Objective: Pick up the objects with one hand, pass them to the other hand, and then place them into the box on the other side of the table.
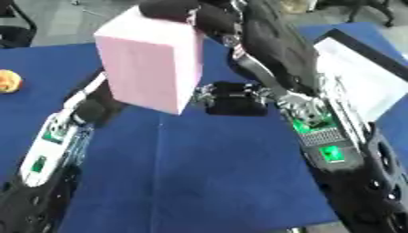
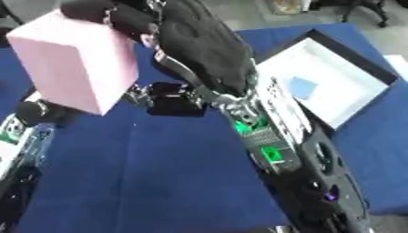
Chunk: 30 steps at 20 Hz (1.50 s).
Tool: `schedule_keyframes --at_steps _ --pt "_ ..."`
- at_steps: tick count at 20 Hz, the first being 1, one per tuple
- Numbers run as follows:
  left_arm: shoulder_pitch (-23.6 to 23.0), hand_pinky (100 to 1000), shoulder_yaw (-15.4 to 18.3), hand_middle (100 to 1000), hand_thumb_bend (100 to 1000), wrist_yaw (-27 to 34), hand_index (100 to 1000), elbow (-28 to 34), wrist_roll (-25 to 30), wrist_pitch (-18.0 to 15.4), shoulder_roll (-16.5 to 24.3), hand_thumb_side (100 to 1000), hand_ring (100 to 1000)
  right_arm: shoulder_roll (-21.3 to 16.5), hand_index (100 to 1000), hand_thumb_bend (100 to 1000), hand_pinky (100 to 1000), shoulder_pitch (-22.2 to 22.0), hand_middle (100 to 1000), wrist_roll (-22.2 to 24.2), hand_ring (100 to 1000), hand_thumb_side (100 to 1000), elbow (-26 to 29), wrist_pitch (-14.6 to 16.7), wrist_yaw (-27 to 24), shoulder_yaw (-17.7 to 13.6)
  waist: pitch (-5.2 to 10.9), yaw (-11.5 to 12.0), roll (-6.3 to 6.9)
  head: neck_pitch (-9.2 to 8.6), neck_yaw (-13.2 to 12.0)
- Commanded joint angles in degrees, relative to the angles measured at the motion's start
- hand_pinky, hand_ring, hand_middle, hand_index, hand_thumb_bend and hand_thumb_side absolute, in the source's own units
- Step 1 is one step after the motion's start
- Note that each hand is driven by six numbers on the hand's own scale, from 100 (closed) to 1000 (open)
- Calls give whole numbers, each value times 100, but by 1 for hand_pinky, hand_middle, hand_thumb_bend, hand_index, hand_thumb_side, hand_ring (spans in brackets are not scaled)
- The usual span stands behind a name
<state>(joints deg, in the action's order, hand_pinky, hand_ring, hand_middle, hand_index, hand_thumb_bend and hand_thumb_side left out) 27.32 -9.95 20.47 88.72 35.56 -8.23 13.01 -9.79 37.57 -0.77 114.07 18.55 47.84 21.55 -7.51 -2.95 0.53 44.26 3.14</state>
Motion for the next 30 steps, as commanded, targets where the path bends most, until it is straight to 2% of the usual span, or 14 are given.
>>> schedule_keyframes --at_steps 1,4,6,9,12,14,18,20,21,22,23,24,27,30 --pt "-74 884 247 778 909 -162 825 -190 -300 -50 101 650 746 -337 423 100 807 140 630 -218 775 100 52 -327 -357 -440 100 -16 -51 -14 26" --pt "-333 882 397 771 890 -231 822 -347 -591 -84 189 654 740 -752 437 100 796 56 616 -481 770 100 46 -806 -469 -940 97 -27 -45 -14 165" --pt "-565 879 546 764 873 -279 818 -349 -796 -122 209 660 734 -1064 453 100 784 -64 601 -707 765 100 -151 -1253 -548 -1279 91 -28 -32 -14 383" --pt "-954 875 832 754 860 -371 811 -239 -1174 -191 218 659 724 -1564 484 100 761 -148 568 -1134 755 100 -989 -1883 -747 -1699 88 -8 -11 -14 847" --pt "-1290 875 1108 752 858 -560 810 10 -1508 -281 172 655 722 -2029 513 100 750 -53 548 -1478 749 100 -2274 -2223 -1035 -1934 92 35 10 -14 1194" --pt "-1449 875 1249 751 857 -731 810 204 -1669 -323 123 655 722 -2221 531 100 743 43 541 -1576 748 100 -3199 -2250 -1298 -2027 96 67 25 -14 1375" --pt "-1636 874 1420 748 853 -1018 809 599 -1893 -362 55 652 720 -2456 575 100 735 293 529 -1529 747 163 -5144 -2162 -1822 -2238 108 138 64 -14 1659" --pt "-1653 872 1458 747 850 -1112 809 762 -1961 -363 22 650 720 -2574 640 100 738 401 537 -1560 750 222 -5935 -2058 -1951 -2303 116 182 71 -14 1743" --pt "-1657 872 1468 746 849 -1149 809 831 -1985 -358 9 649 719 -2632 735 100 753 451 568 -1566 767 313 -6247 -1969 -1935 -2295 118 200 70 -14 1765" --pt "-1660 872 1475 745 848 -1176 809 893 -2003 -353 -4 650 718 -2693 787 100 761 492 586 -1514 777 377 -6508 -1861 -1839 -2262 121 216 66 -14 1780" --pt "-1665 872 1479 745 847 -1194 809 939 -2016 -345 -11 649 718 -2733 838 100 771 524 608 -1449 790 442 -6698 -1759 -1723 -2248 123 225 62 -14 1788" --pt "-1668 872 1482 745 847 -1207 809 974 -2024 -337 -14 647 718 -2779 996 231 798 538 685 -1312 826 627 -6838 -1666 -1555 -2215 126 236 55 -14 1792" --pt "-1679 873 1492 745 847 -1240 809 1021 -2035 -313 -24 647 717 -2873 1000 401 827 553 767 -896 861 678 -6904 -1510 -957 -2252 133 253 38 -14 1802" --pt "-1690 873 1489 746 846 -1256 810 1025 -2014 -300 -36 648 717 -2904 1000 468 854 530 816 -581 894 689 -6690 -1460 -558 -2333 140 267 13 -14 1824"
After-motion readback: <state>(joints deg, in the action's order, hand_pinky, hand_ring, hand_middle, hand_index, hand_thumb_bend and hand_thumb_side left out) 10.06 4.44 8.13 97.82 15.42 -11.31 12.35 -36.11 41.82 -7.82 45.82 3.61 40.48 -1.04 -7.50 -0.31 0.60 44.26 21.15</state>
